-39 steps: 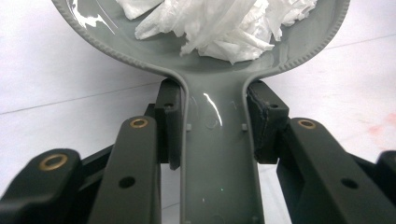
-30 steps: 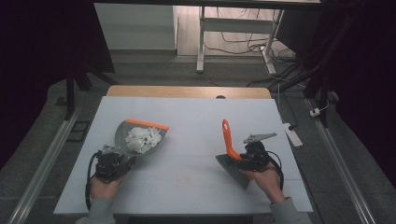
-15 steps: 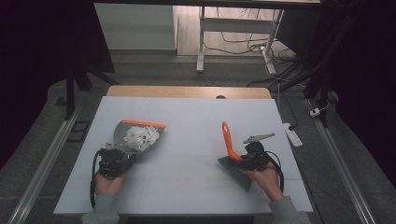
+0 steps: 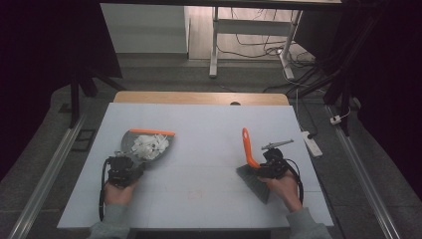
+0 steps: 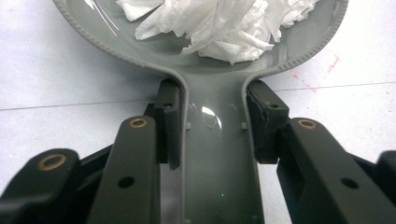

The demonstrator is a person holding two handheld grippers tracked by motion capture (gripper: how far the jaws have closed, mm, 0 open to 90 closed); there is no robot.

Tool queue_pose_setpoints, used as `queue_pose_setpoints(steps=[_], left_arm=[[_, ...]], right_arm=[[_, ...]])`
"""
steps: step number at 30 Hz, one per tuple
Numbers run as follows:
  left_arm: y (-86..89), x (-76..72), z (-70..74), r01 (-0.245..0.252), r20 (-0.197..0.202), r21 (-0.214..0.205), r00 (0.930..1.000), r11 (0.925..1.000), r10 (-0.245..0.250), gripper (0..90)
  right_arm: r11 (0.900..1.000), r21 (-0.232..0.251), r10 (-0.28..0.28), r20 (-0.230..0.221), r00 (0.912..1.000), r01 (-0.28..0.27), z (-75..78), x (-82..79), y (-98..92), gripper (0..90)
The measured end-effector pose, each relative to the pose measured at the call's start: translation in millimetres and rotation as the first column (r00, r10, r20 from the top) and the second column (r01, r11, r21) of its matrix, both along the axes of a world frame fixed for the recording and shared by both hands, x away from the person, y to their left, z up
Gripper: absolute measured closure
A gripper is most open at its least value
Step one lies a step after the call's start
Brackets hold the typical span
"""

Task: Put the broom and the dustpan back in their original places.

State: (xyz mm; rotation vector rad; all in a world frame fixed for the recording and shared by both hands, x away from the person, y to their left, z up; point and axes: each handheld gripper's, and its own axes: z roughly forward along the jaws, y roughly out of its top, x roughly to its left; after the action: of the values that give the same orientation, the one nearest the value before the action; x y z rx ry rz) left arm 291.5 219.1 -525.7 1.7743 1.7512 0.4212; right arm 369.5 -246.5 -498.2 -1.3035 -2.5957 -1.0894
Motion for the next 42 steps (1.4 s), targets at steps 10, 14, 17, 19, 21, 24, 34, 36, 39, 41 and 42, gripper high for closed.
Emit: queue_pose_setpoints(steps=[10,14,17,19,21,24,34,36,39,41,42], left_arm=[[-3.5,4.6,-3.1,-0.008,-0.014,0.004,0.9999,1.0,0.008,60.7],[-4.7,5.9,-4.0,-0.013,-0.015,-0.009,0.9998,0.9999,0.013,60.4],[-6.5,6.0,-4.6,-0.017,-0.017,-0.014,0.9997,0.9998,0.017,59.5],[-8.0,5.8,-5.1,-0.007,-0.017,-0.011,0.9998,0.9999,0.007,56.2],[-9.1,5.7,-5.4,-0.003,-0.015,-0.003,0.9999,1.0,0.003,52.5],[-9.1,4.2,-4.6,0.004,-0.009,0.009,1.0,0.9999,-0.004,43.4],[-8.3,-5.3,2.1,0.031,0.035,0.033,0.9989,0.999,-0.032,19.1],[-7.9,-8.1,5.0,0.036,0.047,0.038,0.9982,0.9986,-0.037,17.1],[-6.3,-12.7,10.4,0.042,0.068,0.045,0.9967,0.9981,-0.045,15.7],[-5.1,-15.5,13.2,0.055,0.076,0.041,0.9954,0.9976,-0.058,15.3],[-4.7,-16.9,14.4,0.061,0.081,0.042,0.9947,0.9973,-0.064,14.9]], right_arm=[[0.9999,0.006,-0.01,-0.018,0.9998,0.01,-3.5,5.5,-4.5,69.3],[0.9999,0.002,-0.014,-0.021,0.9997,0.014,-4.4,6.9,-5.4,67.9],[0.9999,-0.002,-0.015,-0.02,0.9997,0.015,-4.9,7.9,-5.8,67.3],[0.9999,-0.001,-0.016,-0.023,0.9996,0.016,-5.1,8.4,-6.0,67.0],[0.9999,0.0,-0.016,-0.024,0.9996,0.016,-5.5,9.0,-6.6,66.3],[0.9998,-0.008,-0.017,-0.019,0.9997,0.017,-5.9,9.9,-7.3,64.2],[0.9954,-0.087,-0.037,0.04,0.9985,0.04,-4.6,9.2,-5.4,50.7],[0.9909,-0.123,-0.046,0.058,0.9972,0.053,-3.8,9.2,-4.9,47.0],[0.9864,-0.153,-0.048,0.075,0.996,0.059,-4.5,10.2,-5.5,43.8],[0.9818,-0.174,-0.064,0.079,0.9948,0.077,-4.9,10.6,-5.5,41.5],[0.9801,-0.179,-0.071,0.086,0.9938,0.085,-4.9,10.6,-5.6,40.5]])
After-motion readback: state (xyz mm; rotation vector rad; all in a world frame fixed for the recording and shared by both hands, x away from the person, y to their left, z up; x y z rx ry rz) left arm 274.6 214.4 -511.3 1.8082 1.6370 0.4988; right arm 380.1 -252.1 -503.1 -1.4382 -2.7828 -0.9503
